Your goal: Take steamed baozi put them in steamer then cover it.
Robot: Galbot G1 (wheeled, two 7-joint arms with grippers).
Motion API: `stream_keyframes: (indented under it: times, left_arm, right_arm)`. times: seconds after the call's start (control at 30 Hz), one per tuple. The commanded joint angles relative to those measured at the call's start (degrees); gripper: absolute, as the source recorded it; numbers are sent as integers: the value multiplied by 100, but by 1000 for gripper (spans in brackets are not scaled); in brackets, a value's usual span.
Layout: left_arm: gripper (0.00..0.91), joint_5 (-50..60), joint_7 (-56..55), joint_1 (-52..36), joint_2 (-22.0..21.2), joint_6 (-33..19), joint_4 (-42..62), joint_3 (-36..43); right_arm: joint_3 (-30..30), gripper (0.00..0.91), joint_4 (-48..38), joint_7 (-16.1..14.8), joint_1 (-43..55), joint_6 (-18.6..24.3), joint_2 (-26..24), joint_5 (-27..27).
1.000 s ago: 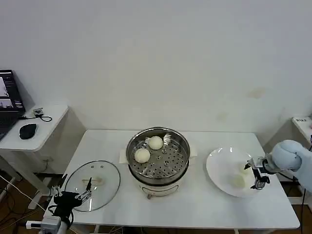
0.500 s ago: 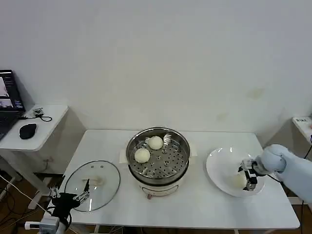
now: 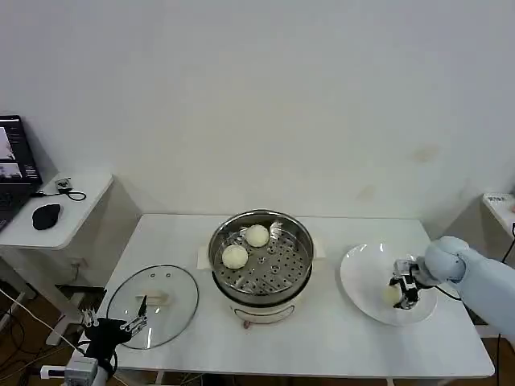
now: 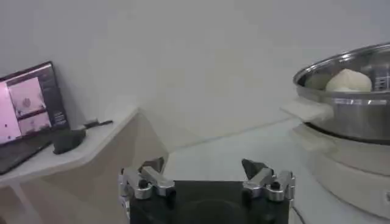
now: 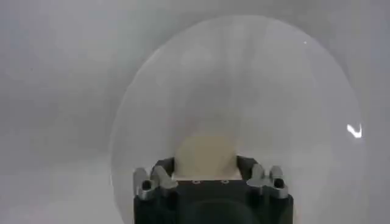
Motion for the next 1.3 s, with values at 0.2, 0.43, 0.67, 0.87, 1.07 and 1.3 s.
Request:
stream_keyframes:
  times: [0.2,0.43,0.67,0.87,1.07,1.3]
  left_arm:
    - [907,-18,6,6,36,-5,-38,-4]
    - [907,-11,4,-28,51,-3,-36,29]
    - [907,-7,4,-45,63,-3,-46,33]
    - [907,2,-1,-36,11,-11,-66,0]
    - [907,33,-6,-18,-69,1,-111,-91]
    - [907,28,-3,72,-129,-2,-179,-283]
  right_arm:
    - [-205,645,484,-474,628,86,-491,100]
    - [-831,655,783,-644,2221,254,-697,585]
    - [-1632,655,961,-718,3955,118,-213,1253]
    - [-2206,655,1063,-738,4760,59,684,1605]
    - [-2379,655,984,-717,4770,46,1760,1725]
    - [-2474,655,599,-730,4312,247,2881,1617]
